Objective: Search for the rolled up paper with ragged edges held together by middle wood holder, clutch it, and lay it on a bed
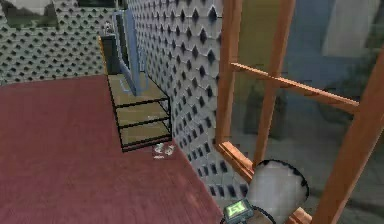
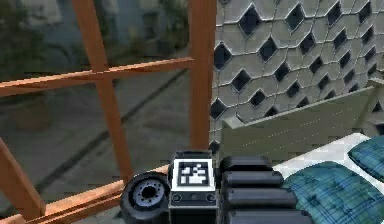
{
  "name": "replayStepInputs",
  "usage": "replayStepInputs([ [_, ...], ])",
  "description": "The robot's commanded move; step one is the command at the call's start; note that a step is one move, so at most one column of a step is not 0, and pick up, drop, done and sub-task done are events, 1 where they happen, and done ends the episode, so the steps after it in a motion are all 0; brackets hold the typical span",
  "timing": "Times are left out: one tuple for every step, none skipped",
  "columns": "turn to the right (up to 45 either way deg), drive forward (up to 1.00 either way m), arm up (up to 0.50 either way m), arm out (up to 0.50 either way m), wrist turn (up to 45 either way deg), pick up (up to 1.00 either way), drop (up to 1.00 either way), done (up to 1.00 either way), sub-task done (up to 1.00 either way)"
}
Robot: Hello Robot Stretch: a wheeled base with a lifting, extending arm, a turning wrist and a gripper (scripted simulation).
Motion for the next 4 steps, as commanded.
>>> replayStepInputs([
  [-45.0, 0.00, 0.00, 0.00, 0.0, 0.00, 0.00, 0.00, 0.00],
  [-39.0, 0.00, 0.00, 0.00, 0.0, 0.00, 0.00, 0.00, 0.00],
  [45.0, 0.00, 0.00, 0.00, 0.0, 0.00, 0.00, 0.00, 0.00],
  [45.0, 0.00, 0.00, 0.00, 0.0, 0.00, 0.00, 0.00, 0.00],
])
